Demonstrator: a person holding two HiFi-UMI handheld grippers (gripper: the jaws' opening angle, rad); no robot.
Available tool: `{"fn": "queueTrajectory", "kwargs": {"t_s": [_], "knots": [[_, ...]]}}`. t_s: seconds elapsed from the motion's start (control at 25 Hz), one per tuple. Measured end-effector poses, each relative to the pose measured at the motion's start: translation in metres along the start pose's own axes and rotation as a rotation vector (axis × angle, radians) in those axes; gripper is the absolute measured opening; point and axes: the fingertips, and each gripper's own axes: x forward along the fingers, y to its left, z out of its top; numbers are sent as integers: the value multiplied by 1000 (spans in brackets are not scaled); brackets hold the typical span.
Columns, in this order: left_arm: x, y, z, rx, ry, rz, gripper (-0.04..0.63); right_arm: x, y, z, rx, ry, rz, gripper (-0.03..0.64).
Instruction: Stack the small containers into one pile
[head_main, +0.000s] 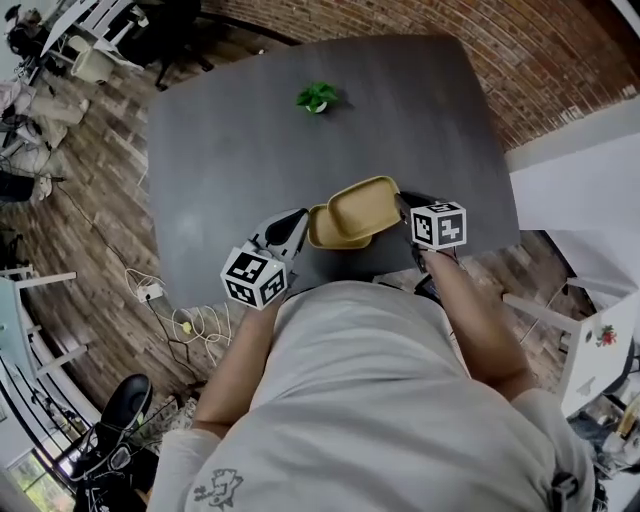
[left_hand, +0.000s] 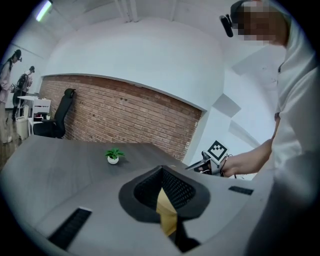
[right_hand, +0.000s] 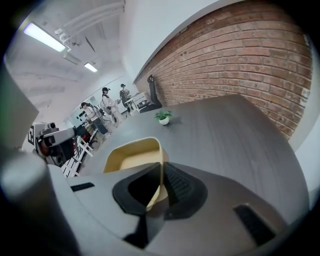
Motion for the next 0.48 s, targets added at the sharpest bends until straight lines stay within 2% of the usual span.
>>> {"fn": "queueTrajectory", "kwargs": {"t_s": [0.48], "knots": [[-29,17,-17,31,65,-174,11,-1,39,-32,102,-28,-106,25]]}}
